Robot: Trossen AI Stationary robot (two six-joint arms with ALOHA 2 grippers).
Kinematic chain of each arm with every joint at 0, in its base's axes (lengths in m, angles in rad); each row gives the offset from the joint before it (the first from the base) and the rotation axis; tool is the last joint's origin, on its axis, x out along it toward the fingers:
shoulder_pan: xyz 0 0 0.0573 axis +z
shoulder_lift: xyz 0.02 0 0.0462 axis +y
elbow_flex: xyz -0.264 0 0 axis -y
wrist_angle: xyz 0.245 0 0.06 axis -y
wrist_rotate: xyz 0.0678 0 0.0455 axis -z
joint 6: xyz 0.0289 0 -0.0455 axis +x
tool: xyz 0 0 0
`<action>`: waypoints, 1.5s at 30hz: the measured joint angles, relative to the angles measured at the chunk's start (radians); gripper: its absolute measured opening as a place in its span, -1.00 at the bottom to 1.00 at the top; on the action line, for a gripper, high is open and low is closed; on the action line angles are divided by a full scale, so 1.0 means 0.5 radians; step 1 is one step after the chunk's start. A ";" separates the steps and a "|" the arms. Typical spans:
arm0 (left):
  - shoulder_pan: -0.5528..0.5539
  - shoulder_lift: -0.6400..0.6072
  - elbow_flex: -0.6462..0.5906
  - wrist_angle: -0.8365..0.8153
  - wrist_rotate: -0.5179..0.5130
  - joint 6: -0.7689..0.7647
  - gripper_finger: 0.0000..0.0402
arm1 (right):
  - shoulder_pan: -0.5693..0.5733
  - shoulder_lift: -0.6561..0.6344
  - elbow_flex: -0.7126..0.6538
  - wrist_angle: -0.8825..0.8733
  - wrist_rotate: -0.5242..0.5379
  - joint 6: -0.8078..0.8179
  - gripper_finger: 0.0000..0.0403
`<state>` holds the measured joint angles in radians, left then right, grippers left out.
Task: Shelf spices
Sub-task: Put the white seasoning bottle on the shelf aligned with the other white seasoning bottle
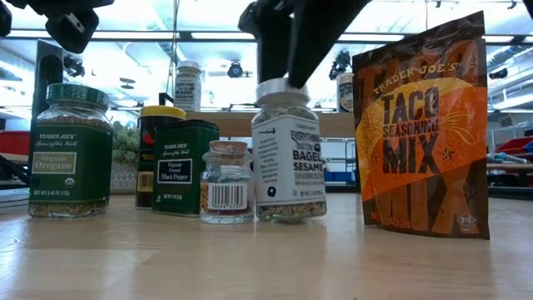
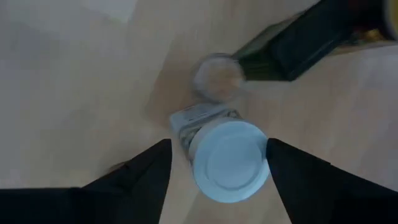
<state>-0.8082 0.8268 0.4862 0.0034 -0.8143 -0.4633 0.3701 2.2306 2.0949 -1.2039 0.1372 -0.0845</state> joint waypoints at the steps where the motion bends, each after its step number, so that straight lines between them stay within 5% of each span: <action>1: 0.000 -0.001 0.000 0.001 0.000 0.000 -1.00 | -0.006 0.004 -0.002 0.003 0.035 -0.007 0.26; 13: 0.000 0.015 0.000 -0.005 0.003 0.005 -1.00 | -0.037 0.021 0.007 -0.040 -0.078 0.066 -0.05; 18: 0.001 0.015 0.000 -0.005 0.003 0.017 -1.00 | -0.048 0.015 0.062 -0.071 -0.077 0.510 -0.04; 28: 0.001 0.020 0.000 -0.002 0.002 0.014 -1.00 | -0.219 0.015 0.152 -0.084 -0.242 1.955 -0.05; 45: 0.001 0.021 0.000 -0.001 -0.001 0.012 -1.00 | -0.274 0.019 -0.231 0.166 -0.430 2.384 -0.06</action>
<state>-0.8078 0.8371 0.4862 0.0030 -0.8146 -0.4572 0.2333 2.2402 1.9794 -1.1211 -0.0780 1.1073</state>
